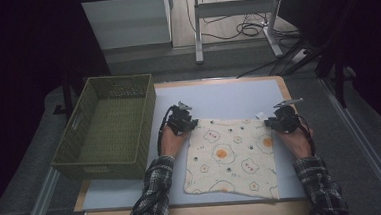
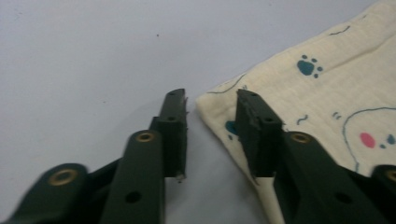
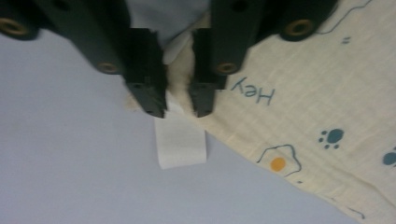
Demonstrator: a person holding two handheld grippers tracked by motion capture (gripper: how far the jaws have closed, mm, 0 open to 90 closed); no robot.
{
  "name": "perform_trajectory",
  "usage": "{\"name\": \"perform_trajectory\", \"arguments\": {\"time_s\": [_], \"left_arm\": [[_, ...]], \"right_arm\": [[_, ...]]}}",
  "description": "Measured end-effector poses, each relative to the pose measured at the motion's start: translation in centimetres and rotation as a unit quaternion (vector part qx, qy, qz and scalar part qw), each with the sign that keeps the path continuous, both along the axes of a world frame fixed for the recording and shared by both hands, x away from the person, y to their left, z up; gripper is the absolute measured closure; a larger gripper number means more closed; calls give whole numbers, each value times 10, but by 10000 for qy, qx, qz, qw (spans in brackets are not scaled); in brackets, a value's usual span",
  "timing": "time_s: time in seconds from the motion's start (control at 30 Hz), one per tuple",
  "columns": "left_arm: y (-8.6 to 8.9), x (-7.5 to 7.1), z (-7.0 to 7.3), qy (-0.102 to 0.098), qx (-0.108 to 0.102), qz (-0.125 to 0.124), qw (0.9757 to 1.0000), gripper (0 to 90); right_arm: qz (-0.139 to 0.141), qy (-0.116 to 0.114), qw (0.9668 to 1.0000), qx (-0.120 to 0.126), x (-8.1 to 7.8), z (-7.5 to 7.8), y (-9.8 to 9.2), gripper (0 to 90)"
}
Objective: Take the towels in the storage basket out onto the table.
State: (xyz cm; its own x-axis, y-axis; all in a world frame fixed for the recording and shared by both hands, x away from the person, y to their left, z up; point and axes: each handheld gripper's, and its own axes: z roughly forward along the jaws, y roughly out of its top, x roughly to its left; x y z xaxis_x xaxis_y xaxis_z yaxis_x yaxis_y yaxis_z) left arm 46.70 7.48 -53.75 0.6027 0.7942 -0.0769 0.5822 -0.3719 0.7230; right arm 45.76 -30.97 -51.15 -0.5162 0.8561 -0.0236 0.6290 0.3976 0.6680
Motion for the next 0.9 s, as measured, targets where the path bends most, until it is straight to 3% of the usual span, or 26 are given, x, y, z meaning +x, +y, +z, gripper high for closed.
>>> {"name": "perform_trajectory", "arguments": {"time_s": [0.07,0.1,0.2,0.23,0.33,0.4,0.47,0.53,0.57,0.6,0.73,0.9], "left_arm": [[-1,0,0,29,-17,-45,10000,789],[-5,-1,2,83,19,-159,9998,858],[-8,-1,4,10,208,-201,9996,895],[-10,0,8,-184,574,-68,9982,897],[-5,3,11,-244,468,19,9986,898],[3,7,23,-476,313,197,9982,898],[6,7,26,-514,287,216,9980,898],[11,5,32,-518,219,240,9981,898],[14,0,33,-576,336,194,9976,898],[16,-4,32,-592,319,167,9976,898],[19,-18,27,-639,201,224,9975,897],[19,-46,26,-681,21,186,9975,897]], "right_arm": [[13,33,10000,-5,0,1,1,846],[18,46,9999,-121,0,2,5,868],[48,-12,9996,-273,1,4,10,874],[23,-69,9995,-303,2,5,11,874],[0,-146,9994,-308,5,9,12,875],[-20,-332,9991,-280,11,18,14,875],[-9,-572,9982,-154,14,30,15,875],[-58,-565,9983,114,16,36,11,875],[-56,-539,9983,212,15,36,9,875],[-33,-531,9983,237,14,36,8,875],[129,-556,9979,302,1,33,7,875],[398,-636,9969,244,-26,34,6,875]]}}
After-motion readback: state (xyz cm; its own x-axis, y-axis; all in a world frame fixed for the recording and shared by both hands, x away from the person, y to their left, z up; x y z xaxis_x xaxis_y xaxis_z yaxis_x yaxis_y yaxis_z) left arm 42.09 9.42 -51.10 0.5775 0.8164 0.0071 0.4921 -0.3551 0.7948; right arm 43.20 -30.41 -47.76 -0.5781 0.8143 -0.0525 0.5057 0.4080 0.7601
